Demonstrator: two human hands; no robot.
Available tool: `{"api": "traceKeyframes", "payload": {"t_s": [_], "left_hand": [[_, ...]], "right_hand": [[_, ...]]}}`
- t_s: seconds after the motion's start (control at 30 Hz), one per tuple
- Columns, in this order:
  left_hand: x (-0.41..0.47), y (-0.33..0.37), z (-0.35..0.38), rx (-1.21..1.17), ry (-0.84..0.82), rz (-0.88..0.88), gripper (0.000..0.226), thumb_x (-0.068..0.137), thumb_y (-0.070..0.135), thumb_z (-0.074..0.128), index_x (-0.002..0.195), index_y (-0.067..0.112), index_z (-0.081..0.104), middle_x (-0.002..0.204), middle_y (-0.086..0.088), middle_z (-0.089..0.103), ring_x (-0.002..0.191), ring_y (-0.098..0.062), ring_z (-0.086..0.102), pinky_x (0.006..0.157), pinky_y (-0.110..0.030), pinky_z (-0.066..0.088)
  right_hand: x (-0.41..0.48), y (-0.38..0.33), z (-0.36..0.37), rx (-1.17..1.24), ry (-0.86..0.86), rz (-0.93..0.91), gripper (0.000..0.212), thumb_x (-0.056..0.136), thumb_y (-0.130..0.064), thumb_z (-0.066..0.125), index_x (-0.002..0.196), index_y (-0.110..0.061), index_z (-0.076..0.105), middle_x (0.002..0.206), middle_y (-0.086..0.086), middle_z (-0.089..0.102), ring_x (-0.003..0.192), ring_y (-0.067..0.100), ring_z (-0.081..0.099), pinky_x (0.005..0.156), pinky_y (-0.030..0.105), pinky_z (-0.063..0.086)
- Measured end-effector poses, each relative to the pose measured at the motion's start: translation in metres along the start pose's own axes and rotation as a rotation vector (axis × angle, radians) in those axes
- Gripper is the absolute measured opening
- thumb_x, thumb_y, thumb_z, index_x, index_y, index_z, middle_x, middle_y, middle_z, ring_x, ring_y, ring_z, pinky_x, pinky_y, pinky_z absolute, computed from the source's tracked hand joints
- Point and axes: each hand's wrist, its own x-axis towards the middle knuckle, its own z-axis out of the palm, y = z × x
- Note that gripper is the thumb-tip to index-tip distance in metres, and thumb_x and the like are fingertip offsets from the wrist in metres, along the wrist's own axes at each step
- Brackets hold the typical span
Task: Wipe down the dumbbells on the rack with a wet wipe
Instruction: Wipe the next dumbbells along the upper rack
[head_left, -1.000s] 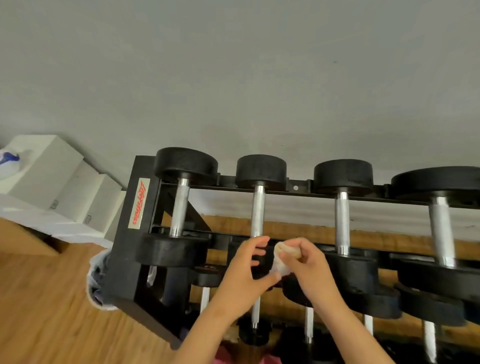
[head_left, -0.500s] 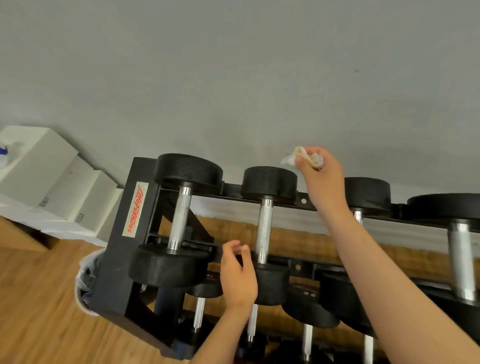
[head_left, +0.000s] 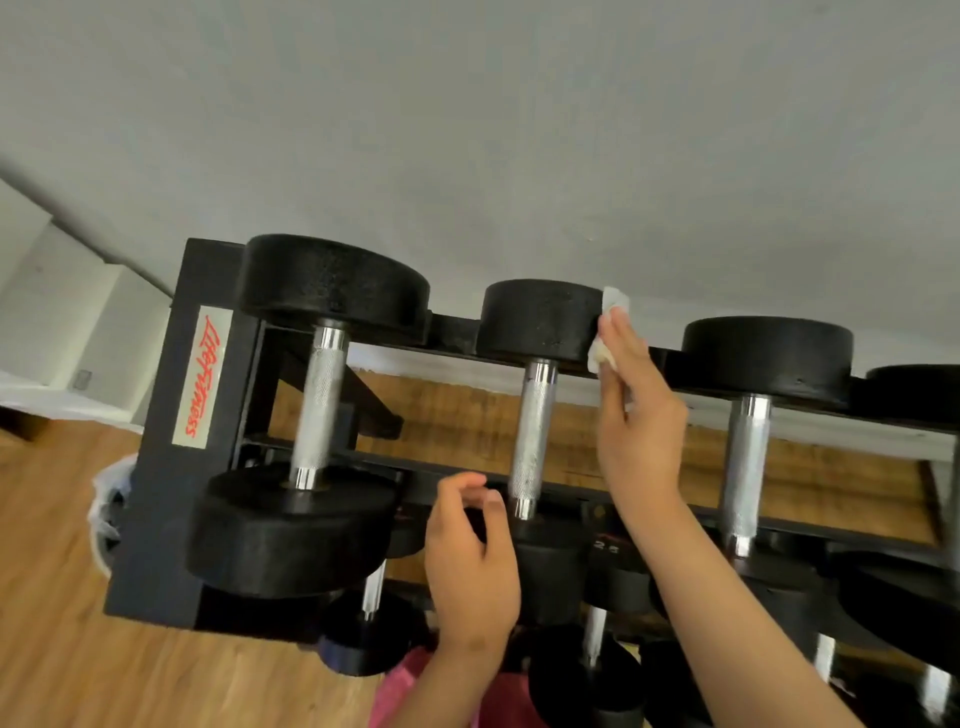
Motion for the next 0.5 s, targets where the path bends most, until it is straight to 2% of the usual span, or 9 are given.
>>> {"api": "traceKeyframes", "payload": {"t_s": [0.07,0.13,0.27,0.33,0.4,0.5], "left_hand": [[0.0,0.0,0.0,0.007,-0.002,0.002,0.017,0.091,0.041,0.044,0.104,0.034,0.052,0.089,0.015,0.062,0.083,-0.015,0.059,0.076,-0.036,0.05],[0.0,-0.001,0.0,0.016,0.005,0.012,0.013,0.094,0.04,0.044,0.102,0.034,0.052,0.088,0.014,0.062,0.084,-0.014,0.059,0.076,-0.035,0.05],[0.001,-0.002,0.0,0.038,-0.002,0.014,0.007,0.095,0.032,0.049,0.102,0.032,0.052,0.087,0.014,0.06,0.079,-0.015,0.057,0.072,-0.038,0.05],[0.0,-0.001,0.0,0.041,-0.008,0.005,0.006,0.095,0.03,0.05,0.101,0.032,0.052,0.088,0.014,0.061,0.085,-0.013,0.059,0.077,-0.038,0.05],[0.0,0.0,-0.001,0.034,-0.011,0.003,0.006,0.096,0.028,0.051,0.101,0.032,0.052,0.089,0.014,0.061,0.09,-0.01,0.059,0.081,-0.036,0.05],[0.0,0.0,-0.001,0.026,-0.01,-0.01,0.007,0.094,0.03,0.05,0.1,0.032,0.053,0.089,0.014,0.062,0.091,-0.008,0.059,0.081,-0.036,0.05]], "right_hand": [[0.012,-0.008,0.007,0.025,0.027,0.021,0.044,0.097,-0.004,0.052,0.139,-0.011,0.049,0.147,-0.001,0.044,0.14,0.01,0.036,0.117,0.029,0.029],[0.028,-0.022,0.017,-0.003,0.028,-0.044,0.042,0.096,-0.001,0.052,0.138,-0.008,0.05,0.146,0.002,0.046,0.14,0.01,0.036,0.119,0.034,0.026],[0.03,-0.03,0.038,-0.352,-0.127,-0.398,0.053,0.08,0.015,0.062,0.129,-0.004,0.059,0.141,0.013,0.053,0.138,0.027,0.041,0.119,0.05,0.013],[0.013,-0.019,0.036,-0.464,-0.192,-0.531,0.061,0.073,0.018,0.065,0.129,-0.007,0.059,0.141,0.011,0.053,0.139,0.025,0.04,0.121,0.049,0.005],[0.001,-0.005,0.023,-0.455,-0.187,-0.563,0.063,0.075,0.015,0.061,0.133,-0.008,0.055,0.144,0.009,0.051,0.139,0.023,0.038,0.122,0.045,0.001],[-0.004,0.005,0.006,-0.335,-0.134,-0.458,0.055,0.086,0.005,0.04,0.139,-0.008,0.047,0.147,0.008,0.046,0.141,0.023,0.036,0.123,0.044,0.005]]}}
